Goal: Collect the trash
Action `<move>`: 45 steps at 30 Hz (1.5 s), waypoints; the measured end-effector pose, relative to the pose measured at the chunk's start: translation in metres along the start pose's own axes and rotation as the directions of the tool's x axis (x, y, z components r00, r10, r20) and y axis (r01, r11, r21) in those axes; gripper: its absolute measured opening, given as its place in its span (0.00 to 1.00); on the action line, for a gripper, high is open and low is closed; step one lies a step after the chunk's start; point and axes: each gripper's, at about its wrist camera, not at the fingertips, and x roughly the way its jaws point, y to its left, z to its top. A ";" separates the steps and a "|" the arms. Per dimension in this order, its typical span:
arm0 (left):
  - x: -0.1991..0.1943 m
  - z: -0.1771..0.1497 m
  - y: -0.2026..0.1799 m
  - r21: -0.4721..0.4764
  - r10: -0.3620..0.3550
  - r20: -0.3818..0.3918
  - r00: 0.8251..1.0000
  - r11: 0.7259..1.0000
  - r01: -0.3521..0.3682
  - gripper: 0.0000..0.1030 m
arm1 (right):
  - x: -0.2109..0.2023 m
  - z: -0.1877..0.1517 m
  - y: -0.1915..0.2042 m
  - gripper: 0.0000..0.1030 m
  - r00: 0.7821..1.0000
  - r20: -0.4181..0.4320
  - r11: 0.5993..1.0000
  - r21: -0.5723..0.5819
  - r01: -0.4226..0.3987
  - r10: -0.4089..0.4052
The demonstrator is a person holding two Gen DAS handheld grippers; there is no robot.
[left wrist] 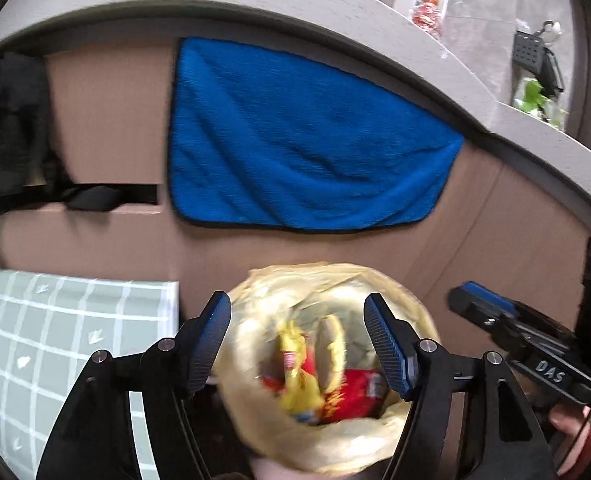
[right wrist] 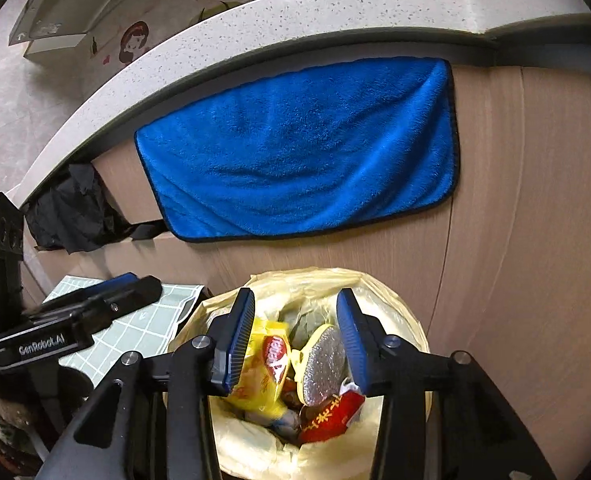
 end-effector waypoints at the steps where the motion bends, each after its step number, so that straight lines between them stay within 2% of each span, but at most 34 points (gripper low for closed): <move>1: -0.006 -0.002 0.003 -0.005 0.015 0.001 1.000 1.000 -0.015 0.67 | -0.004 -0.002 0.001 0.39 1.000 0.002 1.000 0.006 -0.002 0.002; 6: -0.049 -0.017 0.005 0.005 0.086 0.020 0.996 0.996 -0.086 0.67 | -0.029 -0.014 0.013 0.41 0.999 0.007 0.999 0.034 -0.038 0.038; 9: -0.086 -0.035 0.000 0.022 0.147 0.052 0.988 0.989 -0.148 0.67 | -0.050 -0.026 0.029 0.42 0.998 0.005 0.997 0.032 -0.064 0.064; 10: -0.102 -0.045 -0.004 0.029 0.178 0.061 0.982 0.983 -0.180 0.67 | -0.060 -0.032 0.036 0.43 0.997 0.002 0.996 0.029 -0.080 0.080; 14: -0.151 -0.077 -0.013 0.036 0.225 0.078 0.971 0.973 -0.228 0.67 | -0.098 -0.056 0.063 0.45 0.989 0.009 0.989 -0.010 -0.147 0.147; 16: -0.180 -0.097 -0.019 0.048 0.228 0.104 0.968 0.971 -0.234 0.67 | -0.117 -0.069 0.080 0.46 0.992 0.017 0.991 -0.055 -0.125 0.127; 18: -0.200 -0.111 -0.024 0.062 0.261 0.123 0.957 0.961 -0.270 0.67 | -0.132 -0.083 0.096 0.46 0.996 0.028 0.991 -0.109 -0.076 0.080; 20: -0.224 -0.129 -0.030 0.070 0.329 0.132 0.935 0.938 -0.340 0.67 | -0.151 -0.101 0.114 0.46 0.998 0.039 0.987 -0.152 -0.048 0.054; 25: -0.265 -0.161 -0.033 0.061 0.387 0.157 0.909 0.915 -0.400 0.67 | -0.187 -0.133 0.137 0.46 0.995 0.054 0.982 -0.176 -0.075 0.085; 31: -0.304 -0.182 -0.032 0.035 0.417 0.183 0.890 0.902 -0.430 0.67 | -0.215 -0.152 0.146 0.46 0.992 0.072 0.983 -0.161 -0.087 0.099; 34: -0.318 -0.186 -0.034 0.021 0.416 0.218 0.883 0.902 -0.430 0.67 | -0.227 -0.160 0.156 0.46 0.991 0.113 0.980 -0.192 -0.042 0.065; 38: -0.329 -0.190 -0.038 0.012 0.406 0.252 0.878 0.906 -0.423 0.67 | -0.234 -0.165 0.161 0.46 0.988 0.128 0.980 -0.189 -0.067 0.092; 45: -0.328 -0.189 -0.039 0.006 0.408 0.241 0.881 0.907 -0.421 0.67 | -0.233 -0.167 0.157 0.46 0.989 0.123 0.983 -0.175 -0.064 0.086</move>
